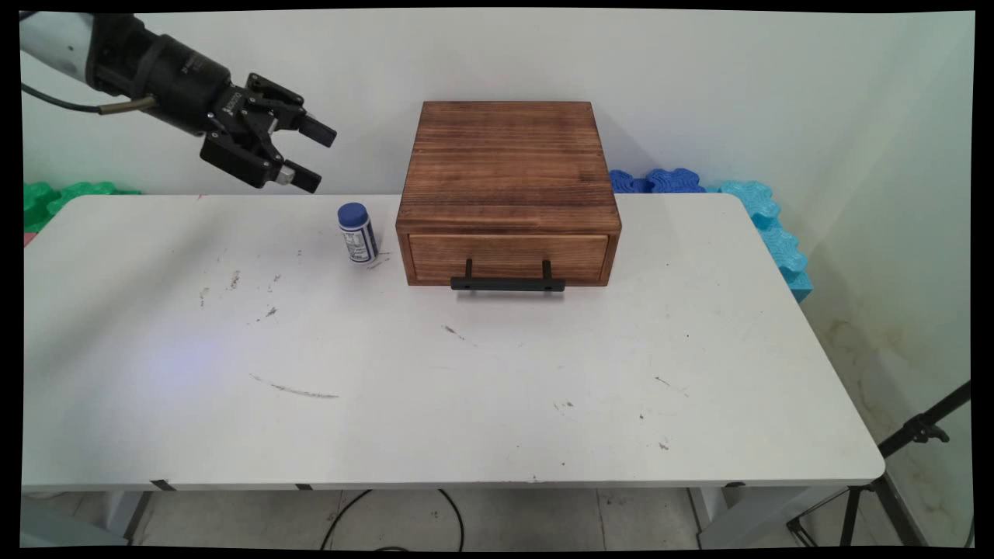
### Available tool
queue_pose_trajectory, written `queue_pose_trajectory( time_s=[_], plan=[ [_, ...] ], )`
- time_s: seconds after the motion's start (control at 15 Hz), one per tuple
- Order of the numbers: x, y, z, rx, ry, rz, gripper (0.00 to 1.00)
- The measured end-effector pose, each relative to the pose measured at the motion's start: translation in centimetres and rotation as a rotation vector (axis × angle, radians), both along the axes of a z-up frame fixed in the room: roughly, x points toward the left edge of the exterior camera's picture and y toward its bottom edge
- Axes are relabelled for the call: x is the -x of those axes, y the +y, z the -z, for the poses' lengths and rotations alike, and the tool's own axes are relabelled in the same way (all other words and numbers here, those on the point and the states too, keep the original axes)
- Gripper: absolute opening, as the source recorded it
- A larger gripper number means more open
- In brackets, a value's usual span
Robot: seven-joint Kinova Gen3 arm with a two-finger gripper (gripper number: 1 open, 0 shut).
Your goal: Open the drawer
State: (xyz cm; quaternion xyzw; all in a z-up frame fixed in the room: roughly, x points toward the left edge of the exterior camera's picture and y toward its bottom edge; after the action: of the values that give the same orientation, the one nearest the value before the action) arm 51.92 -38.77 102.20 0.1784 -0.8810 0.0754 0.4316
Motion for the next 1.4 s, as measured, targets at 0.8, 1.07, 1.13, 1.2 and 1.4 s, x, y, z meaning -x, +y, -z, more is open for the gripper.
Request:
queue_pose_trajectory(
  time_s=[0.8,1.07,1.13,1.2,1.4],
  plan=[
    [0.6,-0.2,0.1,-0.006,-0.01,-0.016,1.0],
    [0.7,-0.3,0.2,-0.007,-0.013,-0.02,1.0],
    [0.8,-0.3,0.2,-0.008,-0.014,-0.021,1.0],
    [0.9,-0.3,0.2,-0.008,-0.015,-0.022,1.0],
    [1.1,-0.3,0.3,-0.013,-0.017,-0.027,1.0]
  ],
)
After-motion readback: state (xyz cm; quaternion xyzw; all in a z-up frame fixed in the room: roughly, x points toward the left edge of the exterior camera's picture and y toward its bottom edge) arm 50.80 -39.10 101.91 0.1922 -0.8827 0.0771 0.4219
